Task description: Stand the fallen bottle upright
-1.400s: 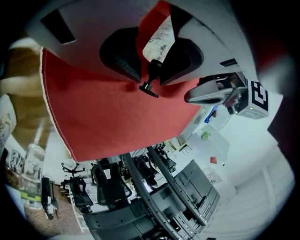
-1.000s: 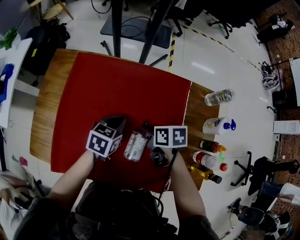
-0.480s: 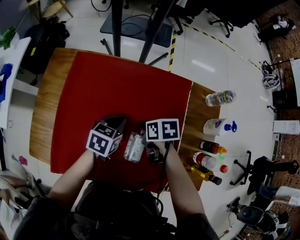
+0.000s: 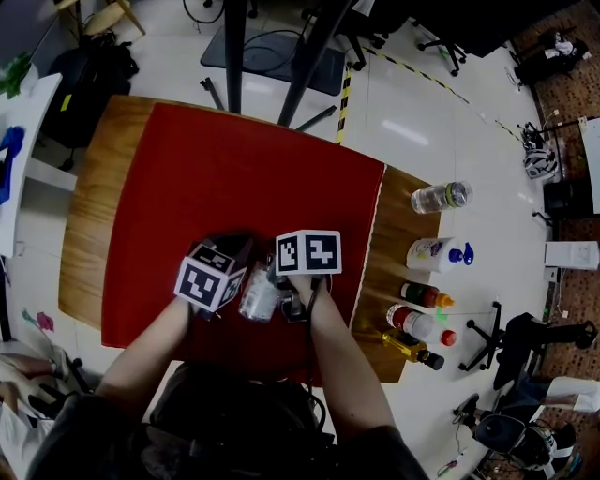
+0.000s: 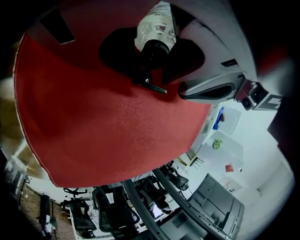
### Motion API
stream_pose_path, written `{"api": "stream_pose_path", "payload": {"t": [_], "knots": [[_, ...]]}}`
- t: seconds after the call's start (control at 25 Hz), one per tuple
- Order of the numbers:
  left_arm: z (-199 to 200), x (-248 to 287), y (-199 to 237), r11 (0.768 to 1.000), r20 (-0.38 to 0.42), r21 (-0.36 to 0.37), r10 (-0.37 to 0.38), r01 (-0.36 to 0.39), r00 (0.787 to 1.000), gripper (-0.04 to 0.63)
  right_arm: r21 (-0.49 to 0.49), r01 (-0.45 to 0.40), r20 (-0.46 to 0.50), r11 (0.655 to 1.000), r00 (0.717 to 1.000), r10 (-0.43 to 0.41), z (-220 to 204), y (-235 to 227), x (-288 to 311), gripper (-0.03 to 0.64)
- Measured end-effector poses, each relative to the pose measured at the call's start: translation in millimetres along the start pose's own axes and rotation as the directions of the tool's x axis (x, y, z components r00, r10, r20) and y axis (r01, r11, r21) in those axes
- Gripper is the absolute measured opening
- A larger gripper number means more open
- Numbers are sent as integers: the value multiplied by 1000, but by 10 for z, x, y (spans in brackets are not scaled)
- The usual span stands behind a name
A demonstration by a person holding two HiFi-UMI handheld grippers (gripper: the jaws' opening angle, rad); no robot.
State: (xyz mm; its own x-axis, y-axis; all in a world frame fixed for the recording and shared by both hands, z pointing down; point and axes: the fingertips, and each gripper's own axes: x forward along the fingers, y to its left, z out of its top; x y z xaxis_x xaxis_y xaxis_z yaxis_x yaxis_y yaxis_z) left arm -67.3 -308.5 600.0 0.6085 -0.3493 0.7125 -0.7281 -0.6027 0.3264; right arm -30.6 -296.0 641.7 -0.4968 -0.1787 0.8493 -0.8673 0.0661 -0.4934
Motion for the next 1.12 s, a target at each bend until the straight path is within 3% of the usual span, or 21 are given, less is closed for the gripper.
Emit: {"api": "stream_pose_path", "payload": {"t": [0.44, 0.64, 0.88, 1.12], "knots": [[-31, -50, 79, 1000, 2, -11, -5, 5, 1000, 40, -27, -73, 87, 997, 993, 75, 27, 123, -128, 158], [-14, -137, 52, 1000, 13, -4, -5, 5, 1000, 40, -127, -110, 180, 986, 975, 131, -13, 315, -356, 155], [5, -292, -23, 1000, 38, 0, -8, 8, 999, 40, -266, -89, 290, 960, 942, 167, -72, 554, -615, 146], [54, -558, -182, 1000, 90, 27, -13, 11, 996, 40, -412, -30, 374, 911, 906, 199, -213, 814, -896, 133]]}}
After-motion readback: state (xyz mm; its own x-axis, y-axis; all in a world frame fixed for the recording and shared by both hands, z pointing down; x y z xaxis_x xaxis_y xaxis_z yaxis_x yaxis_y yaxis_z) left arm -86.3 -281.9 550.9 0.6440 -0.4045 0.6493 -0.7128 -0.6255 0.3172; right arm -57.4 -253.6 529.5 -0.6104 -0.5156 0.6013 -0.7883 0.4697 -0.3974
